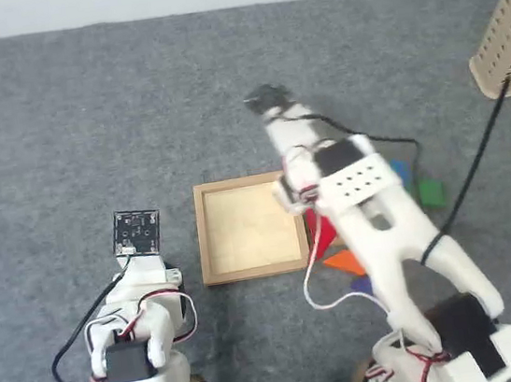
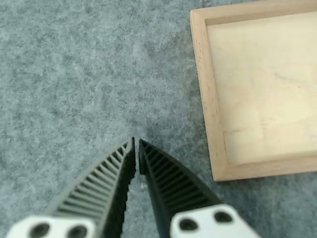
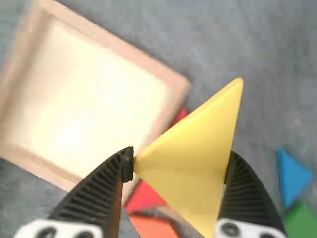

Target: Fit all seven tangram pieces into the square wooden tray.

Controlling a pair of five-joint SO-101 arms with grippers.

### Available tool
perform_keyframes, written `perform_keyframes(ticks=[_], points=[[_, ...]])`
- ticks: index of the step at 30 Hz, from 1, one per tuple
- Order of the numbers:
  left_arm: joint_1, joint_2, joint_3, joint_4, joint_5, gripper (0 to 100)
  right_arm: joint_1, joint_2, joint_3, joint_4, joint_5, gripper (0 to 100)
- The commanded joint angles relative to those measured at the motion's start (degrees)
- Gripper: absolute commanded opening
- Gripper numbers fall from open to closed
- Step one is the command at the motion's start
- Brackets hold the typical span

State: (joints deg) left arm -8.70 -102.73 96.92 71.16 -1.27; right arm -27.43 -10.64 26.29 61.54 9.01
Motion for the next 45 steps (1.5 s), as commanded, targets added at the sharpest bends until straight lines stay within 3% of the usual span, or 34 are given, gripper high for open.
perform_keyframes(ticks=[1,8,16,21,31,34,39,45], points=[[-0.09,-0.35,-0.31,0.35,0.44,1,-7.16,5.05,-8.0,0.48,5.8,16.2],[-0.09,-0.35,-0.31,0.35,0.44,1,-14.73,17.27,-13.98,-0.48,20.57,16.2],[-0.09,-0.35,-0.31,0.35,0.44,1,-16.22,21.05,-14.33,-4.09,34.64,19.8],[-0.09,-0.35,-0.31,0.35,0.44,1,-16.04,21.05,-14.42,-4.09,31.65,30.8],[-0.09,-0.35,-0.31,0.35,0.44,1,-13.58,20.35,-14.51,-2.59,31.12,30.3],[-0.09,-0.35,-0.31,0.35,0.44,1,-9.89,17.89,-14.07,0.57,27.69,21.4],[-0.09,-0.35,-0.31,0.35,0.44,1,-4.79,9.71,-8.44,-2.24,13.8,0.8],[-0.09,-0.35,-0.31,0.35,0.44,1,-4.88,4.18,10.11,-23.52,9.49,0.6]])
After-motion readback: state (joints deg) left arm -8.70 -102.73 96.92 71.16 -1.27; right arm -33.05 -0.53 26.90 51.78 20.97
